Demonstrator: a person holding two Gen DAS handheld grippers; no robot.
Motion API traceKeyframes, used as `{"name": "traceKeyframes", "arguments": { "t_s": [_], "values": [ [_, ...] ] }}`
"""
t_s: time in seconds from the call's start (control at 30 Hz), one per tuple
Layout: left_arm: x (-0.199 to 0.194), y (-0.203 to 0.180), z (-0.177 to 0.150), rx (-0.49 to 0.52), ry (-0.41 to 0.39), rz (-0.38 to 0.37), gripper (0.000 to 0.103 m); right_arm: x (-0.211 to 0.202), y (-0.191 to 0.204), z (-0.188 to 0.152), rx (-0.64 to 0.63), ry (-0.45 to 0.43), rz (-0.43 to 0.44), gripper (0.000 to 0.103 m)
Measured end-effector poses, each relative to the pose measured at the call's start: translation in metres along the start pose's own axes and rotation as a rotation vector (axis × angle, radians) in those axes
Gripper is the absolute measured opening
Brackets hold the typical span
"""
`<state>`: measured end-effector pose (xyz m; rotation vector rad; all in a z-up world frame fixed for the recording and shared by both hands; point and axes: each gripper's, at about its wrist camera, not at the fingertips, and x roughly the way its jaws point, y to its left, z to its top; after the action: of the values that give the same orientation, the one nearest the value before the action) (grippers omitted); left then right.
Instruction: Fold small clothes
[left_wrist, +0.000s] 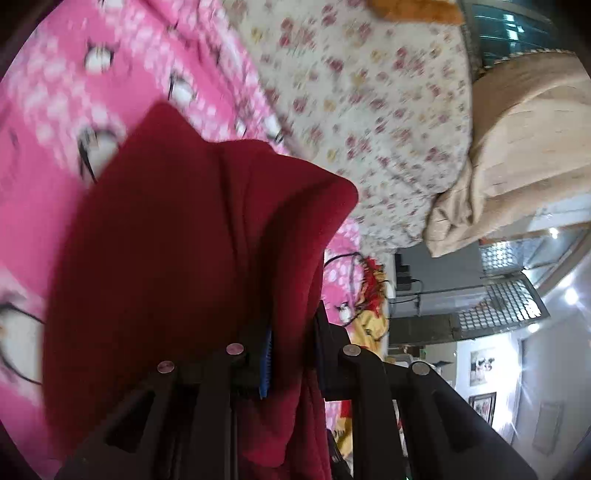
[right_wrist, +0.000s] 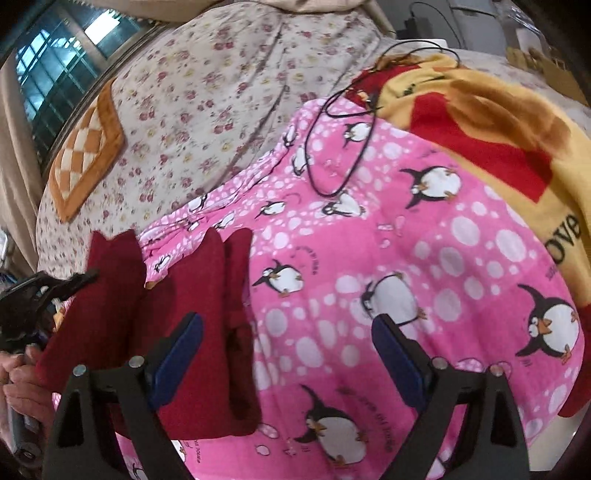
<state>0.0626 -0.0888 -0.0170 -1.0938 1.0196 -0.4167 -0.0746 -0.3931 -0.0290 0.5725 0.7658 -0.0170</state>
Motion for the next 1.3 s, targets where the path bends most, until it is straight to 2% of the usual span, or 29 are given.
{"name": "traceKeyframes", "arguments": {
  "t_s": [0.13, 0.23, 0.3, 0.47, 0.57, 0.67, 0.77, 0.83, 0.9, 1.0, 1.03, 1.13, 1.17, 1.2, 1.27, 1.3],
  "values": [
    [0.037, 0.009, -0.016, -0.027, 0.009, 0.04, 0.007, -0.001, -0.009, 0.004, 0.028, -0.002, 0.009, 0.095],
    [0.045, 0.007, -0.021, 0.043, -0.01, 0.071, 0.009, -0.003, -0.013, 0.005, 0.039, -0.007, 0.018, 0.095],
    [0.044, 0.003, -0.025, 0.085, -0.022, 0.081, 0.016, -0.003, -0.014, 0.006, 0.043, -0.006, 0.019, 0.095],
    [0.042, -0.008, -0.033, 0.118, 0.044, 0.014, 0.031, -0.003, -0.011, 0.008, 0.044, -0.013, 0.018, 0.095],
    [0.02, -0.018, -0.036, 0.167, 0.098, -0.062, 0.032, -0.002, -0.008, 0.008, 0.033, -0.021, 0.0, 0.095],
    [-0.014, -0.022, -0.032, 0.262, 0.068, -0.054, 0.032, -0.005, -0.005, 0.009, 0.017, -0.049, -0.026, 0.092],
    [-0.055, -0.014, -0.029, 0.402, -0.016, 0.043, 0.032, -0.009, 0.015, 0.01, -0.083, -0.089, -0.007, 0.077],
    [-0.07, -0.003, -0.03, 0.451, -0.035, 0.083, 0.032, -0.012, 0.04, 0.009, -0.195, -0.102, 0.086, 0.049],
    [-0.075, 0.01, -0.033, 0.47, -0.036, 0.106, 0.032, -0.015, 0.081, 0.002, -0.366, -0.112, 0.187, 0.035],
    [-0.076, 0.036, -0.035, 0.426, -0.022, 0.106, 0.032, -0.008, 0.147, -0.017, -0.588, -0.086, 0.304, 0.028],
    [-0.075, 0.04, -0.036, 0.415, -0.018, 0.103, 0.032, -0.001, 0.16, -0.02, -0.619, -0.063, 0.309, 0.028],
    [-0.071, 0.039, -0.042, 0.448, -0.022, 0.113, 0.032, 0.049, 0.185, -0.017, -0.64, 0.072, 0.205, 0.026],
    [-0.071, 0.039, -0.043, 0.455, -0.018, 0.115, 0.032, 0.063, 0.184, -0.015, -0.637, 0.116, 0.167, 0.02],
    [-0.07, 0.039, -0.044, 0.457, -0.014, 0.119, 0.032, 0.076, 0.179, -0.014, -0.636, 0.148, 0.083, 0.01],
    [-0.068, 0.039, -0.047, 0.471, -0.004, 0.12, 0.032, 0.075, 0.158, -0.01, -0.583, 0.154, -0.015, 0.008],
    [-0.067, 0.039, -0.048, 0.482, 0.002, 0.117, 0.032, 0.068, 0.145, -0.009, -0.539, 0.159, 0.008, 0.002]
  ]
}}
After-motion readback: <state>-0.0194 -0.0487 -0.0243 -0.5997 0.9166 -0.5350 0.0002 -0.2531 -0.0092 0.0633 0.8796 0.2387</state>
